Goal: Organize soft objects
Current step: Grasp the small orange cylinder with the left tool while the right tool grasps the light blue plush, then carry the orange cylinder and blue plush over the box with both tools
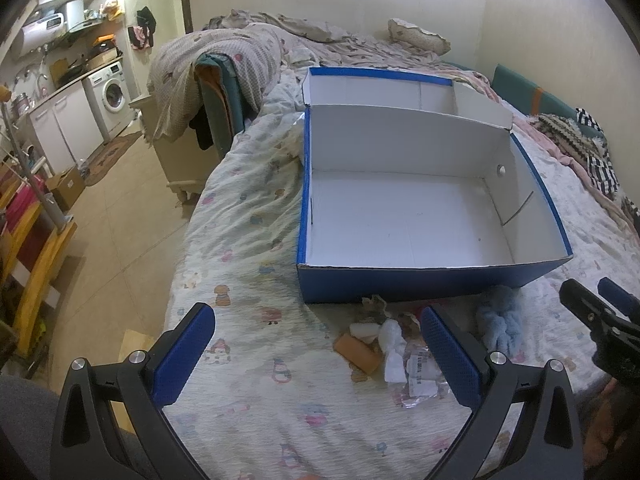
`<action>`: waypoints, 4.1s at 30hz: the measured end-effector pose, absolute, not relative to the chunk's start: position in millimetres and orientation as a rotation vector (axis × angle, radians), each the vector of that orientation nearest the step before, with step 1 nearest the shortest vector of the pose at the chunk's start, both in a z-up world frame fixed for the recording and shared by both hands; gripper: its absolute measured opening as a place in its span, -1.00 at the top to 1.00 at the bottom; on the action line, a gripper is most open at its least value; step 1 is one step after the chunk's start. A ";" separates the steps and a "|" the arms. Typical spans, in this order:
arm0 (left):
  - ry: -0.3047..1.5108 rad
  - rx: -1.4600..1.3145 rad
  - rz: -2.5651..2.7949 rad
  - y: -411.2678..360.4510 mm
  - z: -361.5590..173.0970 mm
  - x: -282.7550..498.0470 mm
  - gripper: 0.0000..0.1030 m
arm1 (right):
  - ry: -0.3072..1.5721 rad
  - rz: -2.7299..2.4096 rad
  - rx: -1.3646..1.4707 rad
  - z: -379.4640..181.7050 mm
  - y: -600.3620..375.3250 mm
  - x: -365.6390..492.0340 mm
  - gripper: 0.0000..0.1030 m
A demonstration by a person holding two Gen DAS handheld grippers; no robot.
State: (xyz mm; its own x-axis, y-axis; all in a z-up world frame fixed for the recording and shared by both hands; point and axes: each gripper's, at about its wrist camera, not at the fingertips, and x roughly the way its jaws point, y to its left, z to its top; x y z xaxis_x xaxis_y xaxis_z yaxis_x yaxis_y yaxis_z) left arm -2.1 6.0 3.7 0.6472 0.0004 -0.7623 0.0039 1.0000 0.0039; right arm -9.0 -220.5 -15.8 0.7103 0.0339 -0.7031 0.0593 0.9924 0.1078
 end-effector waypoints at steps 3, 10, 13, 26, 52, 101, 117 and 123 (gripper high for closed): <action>0.889 0.005 0.005 10.7 5.8 2.3 -0.99 | 0.797 0.015 0.132 -12.8 -222.9 -9.1 -1.00; 1.008 -0.074 0.050 40.2 -0.2 31.7 -0.99 | 0.919 0.096 0.145 -10.7 -237.9 13.5 -1.00; 1.090 -0.085 0.033 40.5 -12.6 47.8 -0.99 | 0.974 0.127 0.151 -17.8 -243.0 27.1 -1.00; 1.465 -0.340 -0.036 29.1 -119.8 86.8 0.11 | 1.070 0.084 0.283 -57.3 -264.7 43.9 -1.00; 1.399 -0.235 -0.084 1.0 -111.5 71.7 0.88 | 1.145 0.091 0.253 -78.2 -260.0 54.9 -1.00; 1.107 -0.102 -0.133 2.2 -0.7 43.4 0.88 | 0.993 0.302 0.417 -3.2 -261.5 11.2 0.79; 1.078 -0.025 -0.179 -37.4 16.4 130.5 0.88 | 0.926 0.281 0.391 12.6 -251.1 97.2 0.79; 1.062 0.038 -0.169 -55.6 -9.6 149.4 0.88 | 0.942 0.240 0.405 -15.2 -254.6 121.3 0.79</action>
